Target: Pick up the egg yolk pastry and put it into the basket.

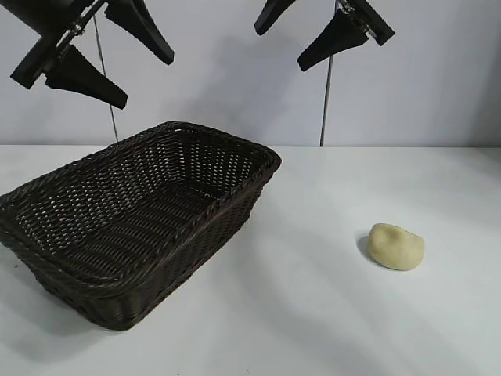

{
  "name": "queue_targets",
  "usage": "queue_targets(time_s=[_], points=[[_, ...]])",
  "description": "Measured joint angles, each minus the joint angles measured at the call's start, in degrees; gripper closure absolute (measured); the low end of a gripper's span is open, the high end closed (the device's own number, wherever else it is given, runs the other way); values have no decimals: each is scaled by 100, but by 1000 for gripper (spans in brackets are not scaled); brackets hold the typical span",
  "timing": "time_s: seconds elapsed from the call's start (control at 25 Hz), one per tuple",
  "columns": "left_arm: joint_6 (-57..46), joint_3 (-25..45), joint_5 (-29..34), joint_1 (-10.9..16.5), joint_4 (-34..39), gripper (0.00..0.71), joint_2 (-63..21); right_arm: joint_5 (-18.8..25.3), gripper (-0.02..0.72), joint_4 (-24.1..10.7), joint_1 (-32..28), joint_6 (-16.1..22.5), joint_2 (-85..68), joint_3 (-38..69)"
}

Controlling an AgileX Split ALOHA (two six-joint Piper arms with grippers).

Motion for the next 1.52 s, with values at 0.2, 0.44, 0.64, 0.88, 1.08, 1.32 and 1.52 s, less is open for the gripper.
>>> queue_targets(time_s=[0.2, 0.44, 0.64, 0.88, 1.08, 1.32, 1.52], points=[[0, 0, 0, 0, 0, 199, 0, 4, 209, 0, 0, 0, 0, 0], [0, 0, 0, 0, 0, 199, 0, 4, 209, 17, 0, 0, 0, 0], [0, 0, 0, 0, 0, 199, 0, 4, 209, 17, 0, 0, 0, 0], [0, 0, 0, 0, 0, 199, 0, 4, 209, 17, 0, 0, 0, 0], [0, 0, 0, 0, 0, 199, 0, 4, 209, 20, 0, 0, 0, 0], [0, 0, -136, 0, 0, 199, 0, 4, 209, 20, 0, 0, 0, 0], [-67, 0, -88, 0, 0, 199, 0, 4, 209, 20, 0, 0, 0, 0]])
